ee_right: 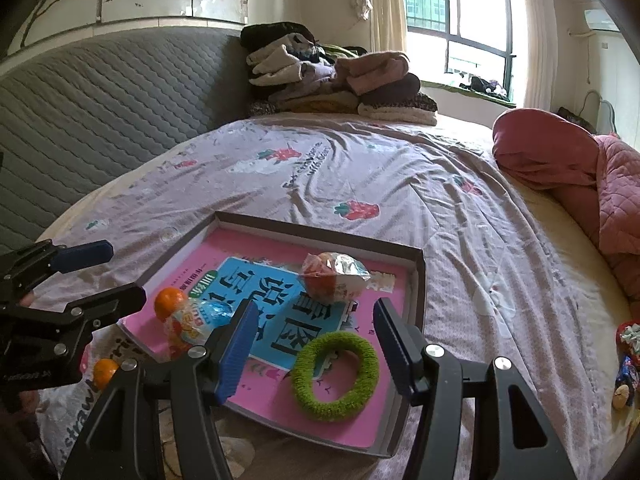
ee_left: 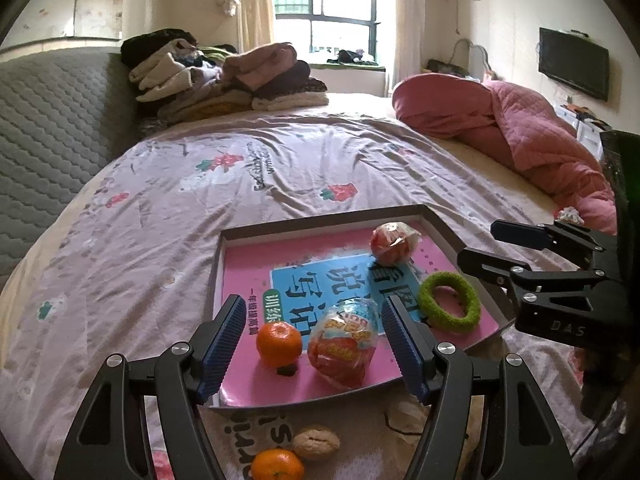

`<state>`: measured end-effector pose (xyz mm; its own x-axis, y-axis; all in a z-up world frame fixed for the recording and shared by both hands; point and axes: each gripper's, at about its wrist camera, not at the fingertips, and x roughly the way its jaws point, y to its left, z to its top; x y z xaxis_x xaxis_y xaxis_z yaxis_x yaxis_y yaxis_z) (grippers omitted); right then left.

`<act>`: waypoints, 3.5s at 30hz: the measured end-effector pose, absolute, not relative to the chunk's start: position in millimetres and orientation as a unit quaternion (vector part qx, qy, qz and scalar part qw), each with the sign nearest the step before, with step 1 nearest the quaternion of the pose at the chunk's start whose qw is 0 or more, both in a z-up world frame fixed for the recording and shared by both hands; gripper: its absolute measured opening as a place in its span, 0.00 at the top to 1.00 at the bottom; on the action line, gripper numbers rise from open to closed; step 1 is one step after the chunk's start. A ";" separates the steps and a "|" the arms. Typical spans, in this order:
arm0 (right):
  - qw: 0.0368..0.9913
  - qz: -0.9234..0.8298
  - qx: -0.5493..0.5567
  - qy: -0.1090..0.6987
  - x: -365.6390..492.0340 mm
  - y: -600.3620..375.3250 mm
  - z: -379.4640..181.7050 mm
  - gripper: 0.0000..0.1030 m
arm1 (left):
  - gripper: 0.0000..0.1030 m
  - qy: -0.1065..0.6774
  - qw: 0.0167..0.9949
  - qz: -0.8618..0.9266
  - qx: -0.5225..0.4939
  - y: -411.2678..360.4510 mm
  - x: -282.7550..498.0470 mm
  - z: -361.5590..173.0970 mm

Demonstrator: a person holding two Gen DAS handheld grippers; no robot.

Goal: Organize objects
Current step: 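Withdraw both open tools back from the tray, then move the left tool toward the mandarin on the sheet while the right tool approaches the cream mesh bag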

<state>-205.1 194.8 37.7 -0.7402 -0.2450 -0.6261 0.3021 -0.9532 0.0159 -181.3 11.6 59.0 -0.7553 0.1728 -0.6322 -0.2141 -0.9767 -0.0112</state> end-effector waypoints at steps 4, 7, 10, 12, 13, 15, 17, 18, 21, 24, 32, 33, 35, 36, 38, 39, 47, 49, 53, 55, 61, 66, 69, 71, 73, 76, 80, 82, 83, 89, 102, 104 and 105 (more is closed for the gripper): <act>0.152 -0.934 0.320 0.043 -196.0 192.6 45.0 0.42 | 0.30 0.030 0.093 0.940 -0.326 5.4 -172.4 65.5; 0.158 -0.936 0.313 0.042 -189.1 190.7 50.4 0.42 | 0.30 0.028 0.087 0.943 -0.321 0.1 -164.0 70.4; 0.163 -0.937 0.307 0.036 -181.4 189.6 55.9 0.42 | 0.30 0.028 0.081 0.945 -0.315 -3.6 -157.1 74.7; 0.165 -0.938 0.302 0.032 -177.0 188.8 59.2 0.42 | 0.30 0.036 0.070 0.949 -0.306 -4.8 -151.6 78.0; 0.166 -0.939 0.301 0.031 -174.7 189.0 60.3 0.42 | 0.30 0.040 0.065 0.950 -0.303 -5.3 -149.0 79.0; 0.167 -0.939 0.298 0.031 -171.3 188.8 62.6 0.42 | 0.30 0.042 0.063 0.951 -0.301 -6.9 -145.6 80.0; 0.169 -0.939 0.297 0.029 -168.5 188.0 64.1 0.42 | 0.30 0.040 0.064 0.950 -0.303 -8.5 -143.0 80.1; 0.170 -0.940 0.296 0.030 -167.3 187.4 64.7 0.42 | 0.30 0.040 0.064 0.950 -0.304 -9.4 -141.3 79.8; 0.171 -0.940 0.293 0.028 -165.5 187.2 65.8 0.42 | 0.30 0.040 0.062 0.949 -0.307 -12.2 -137.2 77.1; 0.174 -0.940 0.291 0.027 -161.4 185.9 66.4 0.42 | 0.30 0.047 0.055 0.948 -0.309 -14.1 -132.2 72.2; 0.179 -0.939 0.292 0.023 -151.9 184.6 65.7 0.42 | 0.30 0.049 0.047 0.946 -0.318 -21.8 -123.2 63.2; 0.178 -0.939 0.292 0.023 -150.6 184.4 65.1 0.42 | 0.30 0.047 0.047 0.946 -0.318 -22.7 -122.2 63.0; 0.179 -0.939 0.293 0.022 -148.6 184.0 63.4 0.42 | 0.30 0.046 0.048 0.946 -0.318 -23.4 -120.0 62.0; 0.180 -0.938 0.295 0.022 -147.1 183.4 62.5 0.42 | 0.30 0.046 0.048 0.945 -0.319 -24.1 -118.5 61.9; 0.180 -0.937 0.298 0.023 -145.7 182.3 59.9 0.42 | 0.30 0.046 0.048 0.946 -0.319 -24.6 -116.4 61.1; 0.181 -0.937 0.299 0.024 -145.4 181.5 58.7 0.42 | 0.30 0.046 0.049 0.945 -0.319 -25.1 -115.4 60.5; 0.185 -0.932 0.309 0.028 -138.4 177.7 49.9 0.42 | 0.30 0.040 0.049 0.943 -0.326 -30.7 -110.6 54.4; 0.186 -0.932 0.310 0.028 -136.9 177.7 49.1 0.42 | 0.30 0.039 0.049 0.942 -0.329 -31.6 -109.3 51.5; 0.185 -0.931 0.313 0.028 -134.9 178.1 47.3 0.42 | 0.30 0.040 0.049 0.940 -0.335 -31.7 -108.0 46.5; 0.186 -0.930 0.315 0.030 -133.6 177.7 45.9 0.42 | 0.30 0.041 0.048 0.939 -0.337 -31.5 -107.9 45.3; 0.186 -0.928 0.321 0.035 -129.1 175.4 41.1 0.42 | 0.30 0.037 0.048 0.939 -0.337 -33.7 -103.2 42.5; 0.188 -0.926 0.324 0.037 -128.0 175.5 38.5 0.42 | 0.30 0.037 0.048 0.938 -0.341 -35.3 -100.7 39.0; 0.187 -0.925 0.329 0.039 -127.1 174.6 34.4 0.42 | 0.30 0.039 0.049 0.936 -0.347 -34.7 -99.3 34.8; 0.188 -0.923 0.333 0.042 -126.8 173.9 31.0 0.42 | 0.30 0.042 0.050 0.934 -0.352 -33.6 -98.4 31.1; 0.187 -0.922 0.336 0.044 -125.8 173.7 28.7 0.42 | 0.30 0.042 0.051 0.933 -0.355 -33.3 -97.9 28.9; 0.187 -0.920 0.341 0.045 -125.1 173.6 25.6 0.42 | 0.30 0.042 0.050 0.931 -0.358 -32.9 -97.0 25.9; 0.186 -0.918 0.347 0.046 -126.0 173.3 21.2 0.42 | 0.30 0.039 0.052 0.928 -0.367 -32.5 -96.5 20.2; 0.185 -0.917 0.349 0.048 -125.9 172.6 19.0 0.41 | 0.30 0.041 0.053 0.926 -0.372 -31.9 -96.0 16.6; 0.185 -0.916 0.351 0.049 -125.9 172.1 17.7 0.41 | 0.30 0.042 0.054 0.925 -0.374 -31.3 -95.7 14.9; 0.184 -0.911 0.365 0.056 -127.2 169.8 8.8 0.41 | 0.30 0.046 0.057 0.918 -0.389 -28.5 -96.5 5.0; 0.184 -0.907 0.373 0.065 -126.4 165.7 3.1 0.41 | 0.30 0.040 0.058 0.910 -0.410 -29.2 -100.2 -5.7; 0.185 -0.906 0.375 0.065 -126.5 165.2 2.0 0.41 | 0.30 0.040 0.059 0.908 -0.412 -29.2 -100.7 -6.3; 0.185 -0.905 0.378 0.065 -126.7 164.8 1.3 0.41 | 0.30 0.040 0.059 0.908 -0.413 -29.0 -100.9 -6.6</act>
